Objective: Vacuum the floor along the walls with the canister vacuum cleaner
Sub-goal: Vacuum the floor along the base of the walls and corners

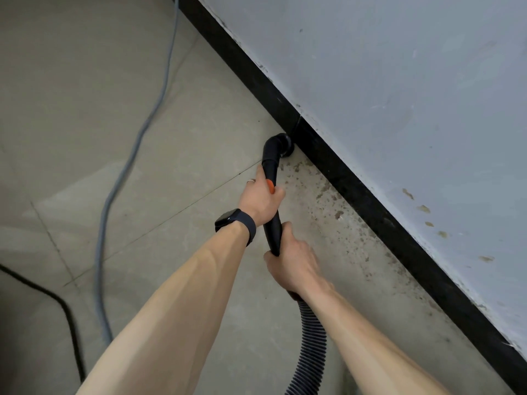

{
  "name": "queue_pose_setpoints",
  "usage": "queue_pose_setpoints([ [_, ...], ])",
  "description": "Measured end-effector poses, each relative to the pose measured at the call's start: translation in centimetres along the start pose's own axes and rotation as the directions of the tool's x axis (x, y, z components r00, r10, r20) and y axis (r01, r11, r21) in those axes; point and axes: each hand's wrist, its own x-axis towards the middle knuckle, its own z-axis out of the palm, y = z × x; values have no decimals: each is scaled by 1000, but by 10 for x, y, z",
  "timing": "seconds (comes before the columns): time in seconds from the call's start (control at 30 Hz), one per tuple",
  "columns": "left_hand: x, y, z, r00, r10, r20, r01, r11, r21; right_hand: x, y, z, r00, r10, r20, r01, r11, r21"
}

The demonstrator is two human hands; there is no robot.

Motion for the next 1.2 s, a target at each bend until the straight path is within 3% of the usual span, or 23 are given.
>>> queue_pose_setpoints([
  [0.4,-79,-48,-38,992,-86,-95,104,972,212,-55,-23,70,992,-52,112,20,963,270],
  [0.53,-83,-55,-52,987,-120,-107,137,976,170,-57,-35,74,990,-62,127,27,966,259],
  [0.8,-39,-42,-62,987,-38,-154,46,998,51,-10,-55,40,992,-49,119,-2,921,388],
  [1.03,-1,-23,-46,985,-62,-164,37,988,-153,28,-40,15,993,-51,109,7,929,369],
  [1.2,26,-9,-33,988,-66,-142,37,979,-199,53,-31,3,995,-32,92,-2,937,350],
])
